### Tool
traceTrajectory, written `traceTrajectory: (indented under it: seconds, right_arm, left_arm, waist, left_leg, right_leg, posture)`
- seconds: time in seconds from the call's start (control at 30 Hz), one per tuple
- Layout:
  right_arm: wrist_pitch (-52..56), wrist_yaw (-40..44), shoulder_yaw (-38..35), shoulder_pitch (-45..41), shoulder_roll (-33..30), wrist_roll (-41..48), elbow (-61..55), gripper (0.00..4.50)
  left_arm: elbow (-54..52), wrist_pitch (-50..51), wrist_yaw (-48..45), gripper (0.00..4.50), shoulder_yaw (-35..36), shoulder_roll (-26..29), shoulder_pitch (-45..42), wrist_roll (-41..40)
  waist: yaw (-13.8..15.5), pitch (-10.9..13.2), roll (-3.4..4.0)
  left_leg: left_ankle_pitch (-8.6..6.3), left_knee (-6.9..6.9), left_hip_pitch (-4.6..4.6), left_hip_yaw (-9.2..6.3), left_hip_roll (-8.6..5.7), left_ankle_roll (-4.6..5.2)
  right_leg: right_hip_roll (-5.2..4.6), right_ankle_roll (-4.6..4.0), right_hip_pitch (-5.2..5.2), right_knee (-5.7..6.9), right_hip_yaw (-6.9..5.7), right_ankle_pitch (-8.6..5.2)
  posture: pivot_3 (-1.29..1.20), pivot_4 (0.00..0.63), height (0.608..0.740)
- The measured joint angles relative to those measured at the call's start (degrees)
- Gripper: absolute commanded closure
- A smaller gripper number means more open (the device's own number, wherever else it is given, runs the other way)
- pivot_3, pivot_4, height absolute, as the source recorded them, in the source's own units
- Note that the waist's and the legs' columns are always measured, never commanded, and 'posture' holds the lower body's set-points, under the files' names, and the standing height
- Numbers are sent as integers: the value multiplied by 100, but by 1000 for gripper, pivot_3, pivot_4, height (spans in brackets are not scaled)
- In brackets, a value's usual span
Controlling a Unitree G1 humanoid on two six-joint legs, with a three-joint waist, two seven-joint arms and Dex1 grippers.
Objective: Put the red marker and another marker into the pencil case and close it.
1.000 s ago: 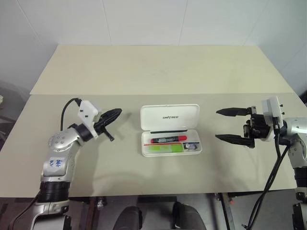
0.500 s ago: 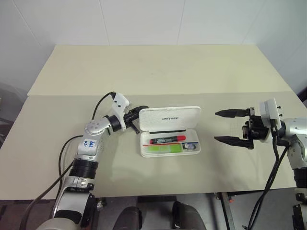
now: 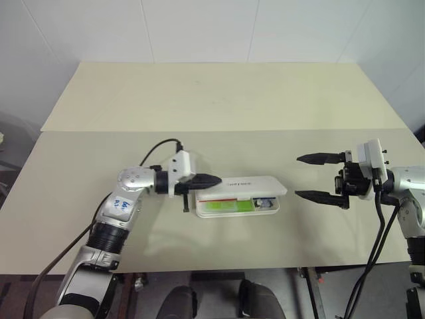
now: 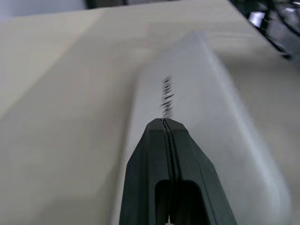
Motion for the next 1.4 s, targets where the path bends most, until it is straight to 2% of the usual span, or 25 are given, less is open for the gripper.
traceTrajectory:
  seconds: [0.3,0.47,0.7,0.8,0.9,1.13,1.23,1.4]
  right_arm:
    - [112,-215,-228,249,-47,25,-348,0]
    - [298,-435,-262,417,-48,151,-937,0]
    - [432,-669,-360,553,-45,243,-1174,0]
    - [430,-693,-359,561,-41,240,-1153,0]
    - [395,-696,-331,494,13,197,-991,0]
    - [229,-416,-201,374,42,113,-443,0]
    - [88,-299,-185,248,42,68,-209,0]
    - [-320,-146,-143,98,102,-72,151,0]
  left_arm:
    - [-222,297,28,4471,-868,-8,-268,900]
    - [-401,532,187,4471,-1053,-101,-296,1073]
    - [-645,855,309,4471,-1033,-138,-198,1072]
    - [-719,1026,455,4471,-930,-189,-103,988]
    - [-785,1211,781,4471,-426,-263,133,715]
    - [-1193,1205,1006,4471,794,175,638,90]
    - [-1462,1210,933,3852,1303,500,1148,-284]
    - [-1962,1231,799,2150,1987,780,1949,-870]
  waist:
    - [5,-1,2]
    - [4,-2,2]
    - [6,-3,1]
    - [1,-3,1]
    - [-15,0,-3]
    - [-27,-1,-2]
    - [-30,0,0]
    - [-32,1,0]
  left_leg:
    - [0,0,2,2,0,0]
    - [0,0,9,-1,1,1]
    - [-1,0,11,-3,1,2]
    - [-1,0,10,-3,1,2]
    - [-1,0,9,-6,3,2]
    - [-2,-4,9,-5,3,3]
    - [-2,-13,9,-6,3,2]
    - [-3,-10,5,-8,2,0]
  right_leg:
    - [0,0,2,0,2,0]
    - [0,0,8,2,3,0]
    - [-1,0,11,2,4,0]
    - [0,0,10,2,4,0]
    - [0,0,7,3,4,0]
    - [-2,-1,3,1,5,0]
    - [-3,-1,-2,1,3,0]
    - [-8,-1,-1,0,3,0]
  posture:
    - [0,150,740]
    - [0,150,740]
    - [0,150,740]
    - [0,150,740]
    - [0,150,740]
    - [0,150,740]
    - [0,150,740]
    - [0,150,740]
